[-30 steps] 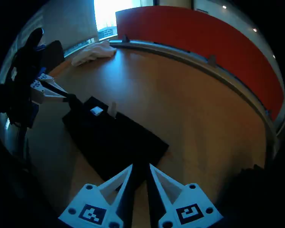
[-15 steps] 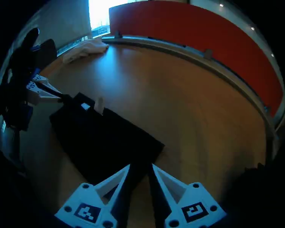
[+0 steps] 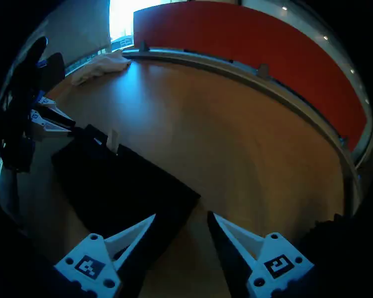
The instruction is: Fold towel
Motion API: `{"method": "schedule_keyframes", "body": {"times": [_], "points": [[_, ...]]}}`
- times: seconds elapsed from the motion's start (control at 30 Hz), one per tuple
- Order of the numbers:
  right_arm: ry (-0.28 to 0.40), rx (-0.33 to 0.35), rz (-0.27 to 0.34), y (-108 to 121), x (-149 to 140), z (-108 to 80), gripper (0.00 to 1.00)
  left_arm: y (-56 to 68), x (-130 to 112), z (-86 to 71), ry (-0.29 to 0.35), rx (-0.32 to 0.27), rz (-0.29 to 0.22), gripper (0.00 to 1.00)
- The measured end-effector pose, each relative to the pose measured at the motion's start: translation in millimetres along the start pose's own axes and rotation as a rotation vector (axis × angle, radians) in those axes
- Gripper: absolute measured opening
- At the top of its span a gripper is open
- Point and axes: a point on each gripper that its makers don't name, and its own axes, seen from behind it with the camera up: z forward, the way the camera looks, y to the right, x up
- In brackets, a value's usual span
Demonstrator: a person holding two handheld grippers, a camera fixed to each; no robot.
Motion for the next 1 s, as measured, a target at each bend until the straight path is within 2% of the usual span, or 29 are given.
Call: {"method": "schedule_keyframes", "body": {"times": [0.03,0.1,0.37,0.47,0.63,0.73,1.0], "points": [[0.000,-0.003,-0.001,1,0,0.6,0.71,-1.5,0,0.5,0.000,0.003,-0.001,0.62],[0.000,-0.010,-0.003,4,1,1.9,0.74,-4.7,1,1.6,0.000,0.011,-0.002,0.66],[0.017,-0.033,0.003,14,12,3.9,0.87,-18.5,7,2.1,0.005,0.056,0.000,0.92],[0.021,-0.037,0.002,15,14,3.4,0.92,-22.9,9,1.9,0.009,0.070,-0.006,0.93],[0.026,-0.038,0.000,15,15,2.0,0.94,-25.7,11,0.4,0.015,0.075,-0.018,0.93],[0.029,-0.037,0.002,15,15,1.2,1.00,-25.7,11,-1.0,0.018,0.074,-0.022,0.93],[0.040,-0.025,0.003,9,13,-7.6,1.00,-22.7,5,-11.8,0.020,0.067,-0.039,0.93]]}}
